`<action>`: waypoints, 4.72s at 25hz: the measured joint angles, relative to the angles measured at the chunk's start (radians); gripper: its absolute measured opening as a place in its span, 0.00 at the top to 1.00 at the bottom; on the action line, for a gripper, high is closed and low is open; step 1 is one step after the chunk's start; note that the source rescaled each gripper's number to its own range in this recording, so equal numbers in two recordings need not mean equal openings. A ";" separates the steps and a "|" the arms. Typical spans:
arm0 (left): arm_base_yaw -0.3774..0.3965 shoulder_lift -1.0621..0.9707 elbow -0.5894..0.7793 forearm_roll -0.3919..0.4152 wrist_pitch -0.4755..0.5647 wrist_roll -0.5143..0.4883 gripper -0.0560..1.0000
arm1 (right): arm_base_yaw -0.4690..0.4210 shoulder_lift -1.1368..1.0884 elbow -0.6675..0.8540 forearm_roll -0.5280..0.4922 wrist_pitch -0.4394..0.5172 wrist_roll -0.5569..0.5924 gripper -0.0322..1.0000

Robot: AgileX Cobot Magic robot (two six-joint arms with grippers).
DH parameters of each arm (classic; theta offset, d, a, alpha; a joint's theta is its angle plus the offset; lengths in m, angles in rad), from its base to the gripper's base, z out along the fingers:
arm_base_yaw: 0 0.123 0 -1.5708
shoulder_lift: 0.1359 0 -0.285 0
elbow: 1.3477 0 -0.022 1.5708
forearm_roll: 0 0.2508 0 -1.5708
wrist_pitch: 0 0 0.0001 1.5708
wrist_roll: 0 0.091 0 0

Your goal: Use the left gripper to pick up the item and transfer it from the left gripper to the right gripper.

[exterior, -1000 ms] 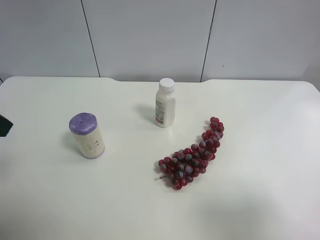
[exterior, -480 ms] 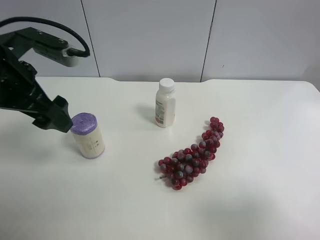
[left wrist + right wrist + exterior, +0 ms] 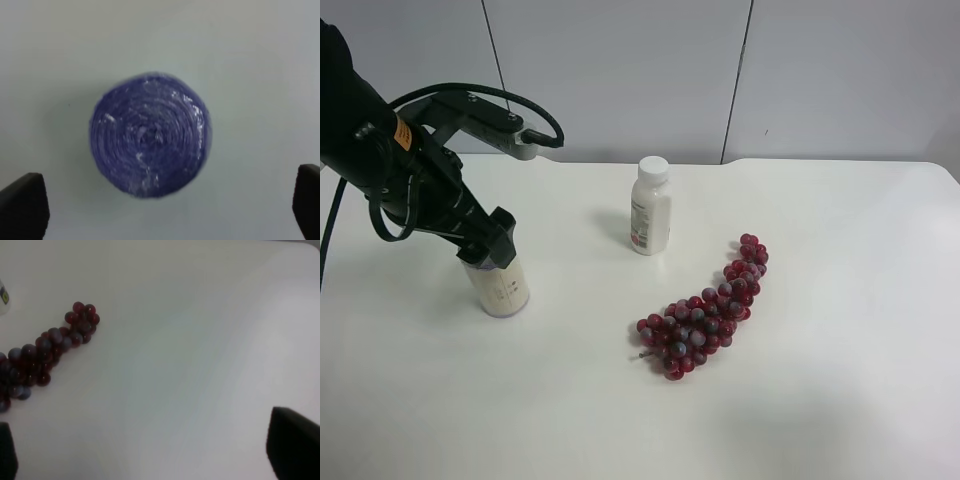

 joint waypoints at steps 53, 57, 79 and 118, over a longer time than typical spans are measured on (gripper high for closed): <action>-0.004 0.121 -0.001 -0.014 -0.160 0.011 0.94 | 0.000 0.000 0.000 0.000 0.000 0.000 0.00; -0.005 0.031 -0.001 -0.094 -0.108 0.011 0.94 | 0.000 0.000 0.000 0.000 0.000 0.000 0.00; -0.006 -0.086 -0.100 -0.813 0.145 0.348 0.94 | 0.000 0.000 0.000 0.000 0.000 0.000 0.00; -0.006 0.016 -0.102 -1.085 0.260 0.479 0.94 | 0.167 0.425 -0.144 0.271 -0.079 -0.272 0.00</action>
